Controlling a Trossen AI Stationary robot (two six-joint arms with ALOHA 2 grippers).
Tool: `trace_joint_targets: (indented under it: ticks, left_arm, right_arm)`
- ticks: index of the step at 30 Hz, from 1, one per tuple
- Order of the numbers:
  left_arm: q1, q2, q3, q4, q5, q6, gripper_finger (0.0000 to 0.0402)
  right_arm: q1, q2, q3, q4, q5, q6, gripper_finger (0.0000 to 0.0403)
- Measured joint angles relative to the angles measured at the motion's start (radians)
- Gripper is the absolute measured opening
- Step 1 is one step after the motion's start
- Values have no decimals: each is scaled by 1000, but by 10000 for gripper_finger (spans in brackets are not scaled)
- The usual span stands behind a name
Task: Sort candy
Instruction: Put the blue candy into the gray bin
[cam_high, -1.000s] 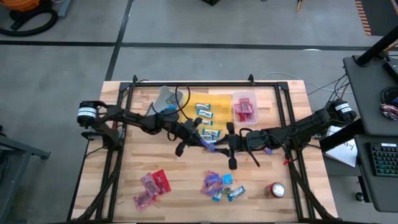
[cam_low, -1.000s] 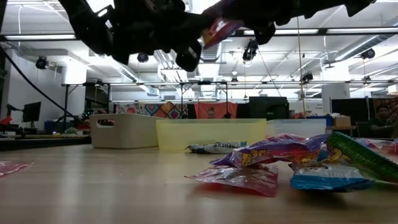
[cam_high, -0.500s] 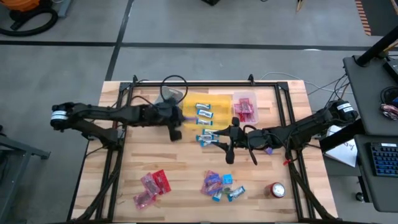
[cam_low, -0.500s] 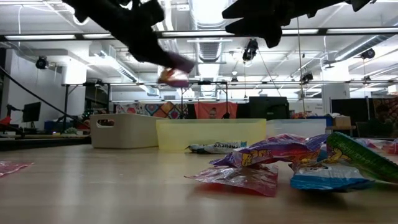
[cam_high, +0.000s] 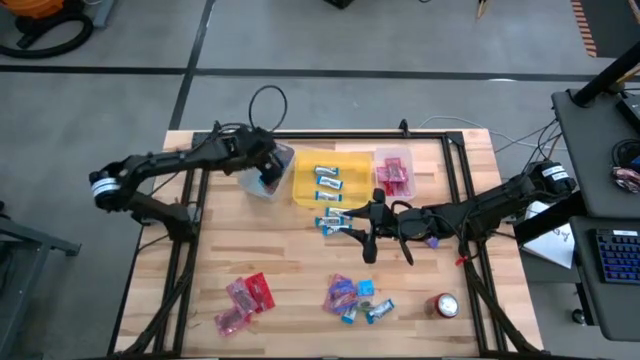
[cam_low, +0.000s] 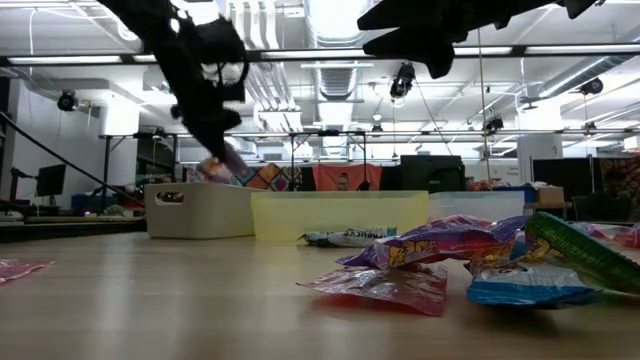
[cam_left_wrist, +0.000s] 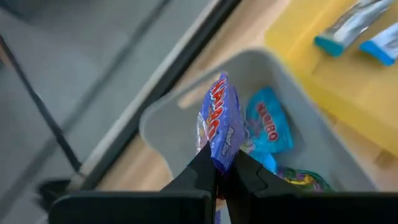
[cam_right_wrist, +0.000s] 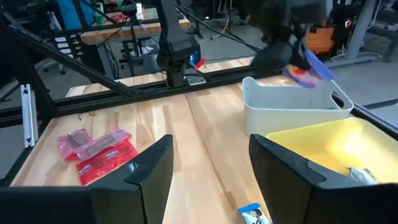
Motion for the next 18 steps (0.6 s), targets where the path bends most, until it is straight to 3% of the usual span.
trace_joint_targets:
  ticks: [4, 11, 18]
  left_arm:
    - [68, 77, 19, -3, 103, -17, 0]
    - [75, 197, 104, -117, -11, -9, 3]
    - [73, 276, 151, -164, -15, 15, 43]
  right_arm:
    - [0, 0, 0, -23, 0, 27, 203]
    - [0, 0, 0, -46, 0, 58, 203]
    - [0, 0, 0, -47, -1, 62, 203]
